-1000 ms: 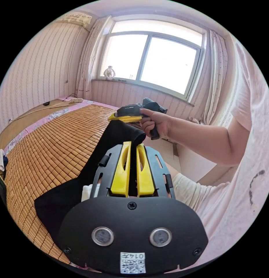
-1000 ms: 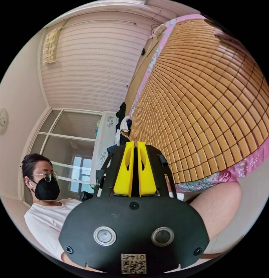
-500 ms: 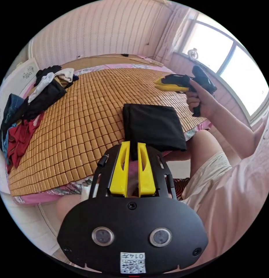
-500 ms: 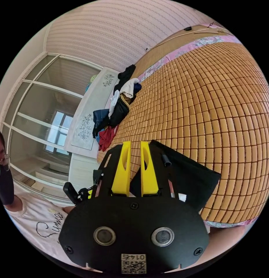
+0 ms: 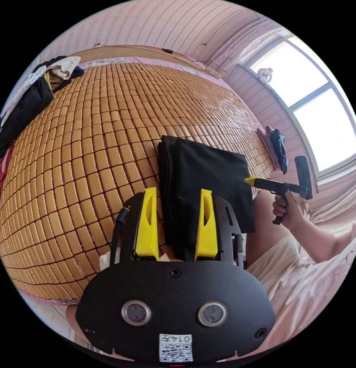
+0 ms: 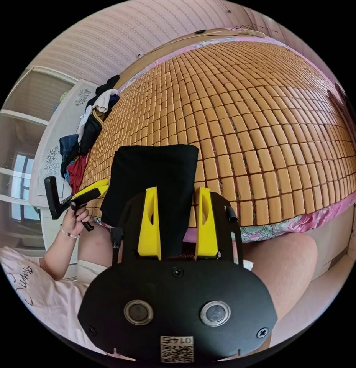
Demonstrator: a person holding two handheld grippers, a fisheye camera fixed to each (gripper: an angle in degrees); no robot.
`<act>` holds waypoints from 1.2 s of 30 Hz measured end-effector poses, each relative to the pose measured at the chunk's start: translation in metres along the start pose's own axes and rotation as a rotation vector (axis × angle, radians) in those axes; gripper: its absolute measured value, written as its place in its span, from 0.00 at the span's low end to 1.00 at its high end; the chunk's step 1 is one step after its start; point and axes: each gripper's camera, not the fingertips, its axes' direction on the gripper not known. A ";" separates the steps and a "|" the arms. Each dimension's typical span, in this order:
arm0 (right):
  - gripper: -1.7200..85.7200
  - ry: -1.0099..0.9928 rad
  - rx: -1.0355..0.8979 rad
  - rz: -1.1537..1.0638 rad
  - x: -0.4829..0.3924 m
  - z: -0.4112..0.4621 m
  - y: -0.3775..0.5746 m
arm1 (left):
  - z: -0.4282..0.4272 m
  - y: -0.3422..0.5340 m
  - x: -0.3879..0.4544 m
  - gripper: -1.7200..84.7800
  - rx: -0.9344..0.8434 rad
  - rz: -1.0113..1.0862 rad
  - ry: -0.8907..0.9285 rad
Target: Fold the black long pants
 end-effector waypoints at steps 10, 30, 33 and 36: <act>0.05 -0.011 0.011 -0.126 -0.045 0.015 0.026 | -0.003 -0.018 -0.015 0.09 -0.052 -0.072 0.005; 0.04 0.434 0.101 -0.564 0.004 -0.178 0.042 | 0.036 -0.092 0.257 0.06 0.216 0.313 0.355; 0.05 0.577 0.110 -0.501 0.056 -0.211 0.032 | 0.044 -0.117 0.325 0.06 0.278 0.346 0.371; 0.06 0.682 0.114 -0.359 0.118 -0.224 0.006 | 0.075 -0.147 0.374 0.07 0.231 0.274 0.408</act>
